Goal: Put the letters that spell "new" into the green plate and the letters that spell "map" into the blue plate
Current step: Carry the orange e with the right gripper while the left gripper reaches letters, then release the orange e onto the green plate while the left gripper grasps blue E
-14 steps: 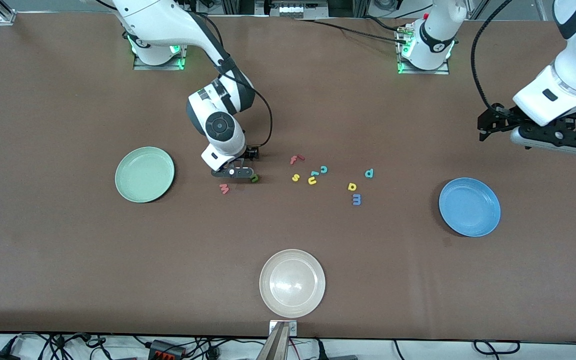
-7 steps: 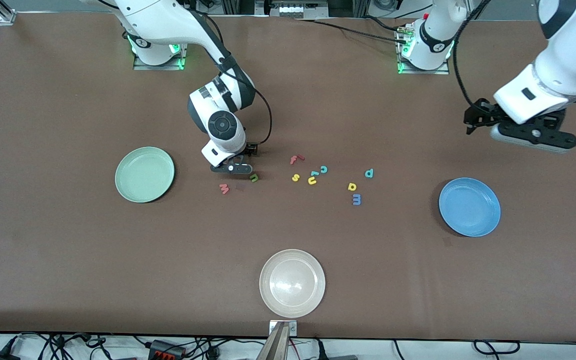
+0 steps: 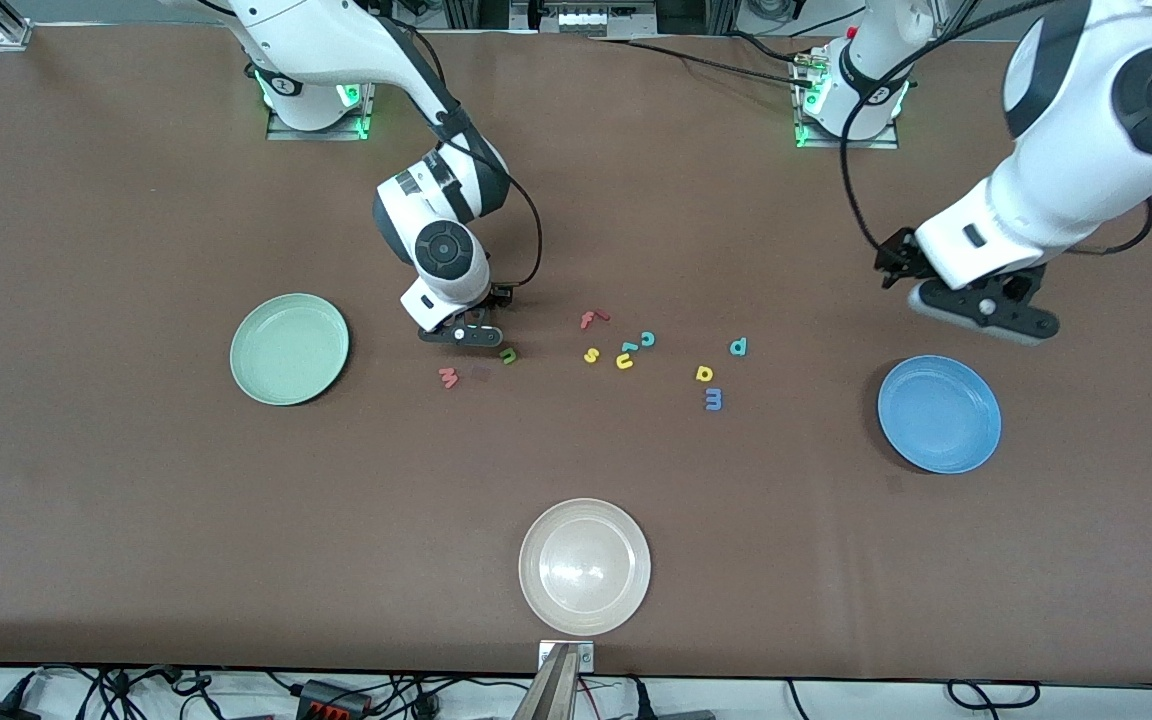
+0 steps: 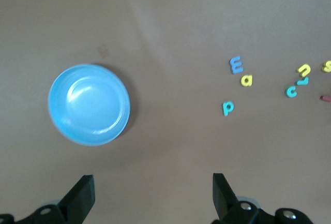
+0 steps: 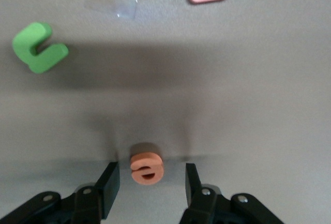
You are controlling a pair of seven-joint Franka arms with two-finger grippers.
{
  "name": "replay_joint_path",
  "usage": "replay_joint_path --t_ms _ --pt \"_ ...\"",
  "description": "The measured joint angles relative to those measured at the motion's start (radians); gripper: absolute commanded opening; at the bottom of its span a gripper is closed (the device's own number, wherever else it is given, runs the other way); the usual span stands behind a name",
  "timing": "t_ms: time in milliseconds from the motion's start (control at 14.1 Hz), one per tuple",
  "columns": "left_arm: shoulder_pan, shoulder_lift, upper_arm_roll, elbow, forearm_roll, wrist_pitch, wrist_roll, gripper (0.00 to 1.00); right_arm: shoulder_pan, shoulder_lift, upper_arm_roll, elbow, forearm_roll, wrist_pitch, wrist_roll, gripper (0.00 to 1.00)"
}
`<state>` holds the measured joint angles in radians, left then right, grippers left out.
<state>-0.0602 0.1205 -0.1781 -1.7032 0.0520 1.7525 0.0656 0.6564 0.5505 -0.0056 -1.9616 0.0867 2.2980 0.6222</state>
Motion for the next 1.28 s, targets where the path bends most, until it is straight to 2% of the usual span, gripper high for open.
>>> replay_joint_path --t_ms 213,284,426,497,568,852,994,1136,1278 --pt "-0.015 0.087 -0.037 0.000 0.000 0.102 -0.117 1.00 0.000 0.009 0.000 -0.002 0.000 0.025 0.000 0.60" --pt "-0.028 0.116 -0.041 0.000 0.000 0.139 -0.159 1.00 0.001 0.009 0.000 -0.002 0.000 0.027 0.000 0.56" --pt "-0.049 0.179 -0.045 -0.001 0.000 0.220 -0.224 1.00 0.001 0.009 0.000 -0.002 0.000 0.029 0.000 0.29" --pt "-0.058 0.213 -0.046 -0.001 0.000 0.269 -0.261 1.00 0.002 0.009 0.000 -0.002 0.000 0.029 0.000 0.12" --pt "-0.071 0.247 -0.047 -0.002 0.000 0.316 -0.304 1.00 0.002 0.008 0.001 -0.002 0.000 0.028 0.000 0.01" --pt "-0.141 0.364 -0.048 -0.003 0.000 0.454 -0.419 1.00 0.001 -0.022 -0.009 0.000 0.000 0.004 0.003 0.00" --pt "-0.148 0.410 -0.047 -0.003 0.001 0.484 -0.427 1.00 -0.009 -0.052 -0.035 0.006 0.000 -0.004 0.005 0.00" --pt "-0.148 0.451 -0.045 -0.004 0.005 0.504 -0.427 1.00 -0.040 -0.092 -0.090 0.013 -0.005 -0.038 -0.002 0.00" --pt "-0.155 0.496 -0.046 -0.004 0.006 0.542 -0.427 1.00 -0.078 -0.116 -0.184 0.014 -0.013 -0.070 -0.098 0.00"
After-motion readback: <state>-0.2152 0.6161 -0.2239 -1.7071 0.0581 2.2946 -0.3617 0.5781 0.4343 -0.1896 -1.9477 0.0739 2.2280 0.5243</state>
